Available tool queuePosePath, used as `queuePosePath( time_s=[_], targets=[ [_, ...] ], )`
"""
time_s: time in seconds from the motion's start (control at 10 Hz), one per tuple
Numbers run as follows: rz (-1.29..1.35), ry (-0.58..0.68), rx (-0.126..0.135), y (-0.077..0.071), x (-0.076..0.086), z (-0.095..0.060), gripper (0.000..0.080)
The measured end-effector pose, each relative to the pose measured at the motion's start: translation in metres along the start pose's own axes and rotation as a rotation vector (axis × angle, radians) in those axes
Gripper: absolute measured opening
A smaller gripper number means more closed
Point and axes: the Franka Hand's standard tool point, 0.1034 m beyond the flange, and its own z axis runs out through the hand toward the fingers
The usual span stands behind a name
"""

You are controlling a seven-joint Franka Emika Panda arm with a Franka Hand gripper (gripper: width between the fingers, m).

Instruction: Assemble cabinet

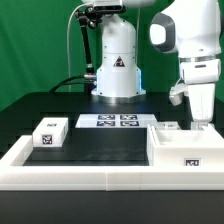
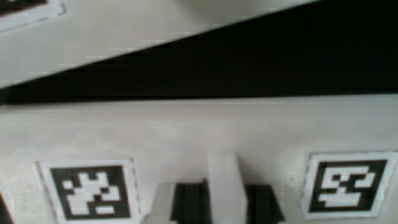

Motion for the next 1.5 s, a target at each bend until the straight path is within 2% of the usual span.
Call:
queuePosePath(
  time_s=[0.5,0.8,1.0,1.3,1.5],
  targets=[
    [-0.002,-0.001,-0.002,0.0,0.0,-0.002,0.0069],
    [-0.016,-0.017,-0.035,0.011,0.001,-0.033,0.007],
    [-0.036,-0.024,-0.058,0.026,-0.007,-0.05,0.007],
    [-0.021,-0.023,-0.059,0.028,-0.012,-0.05,0.007],
    [-0.063,-0.027,-0.059,0.037,-0.019,-0.049,0.007]
  ],
)
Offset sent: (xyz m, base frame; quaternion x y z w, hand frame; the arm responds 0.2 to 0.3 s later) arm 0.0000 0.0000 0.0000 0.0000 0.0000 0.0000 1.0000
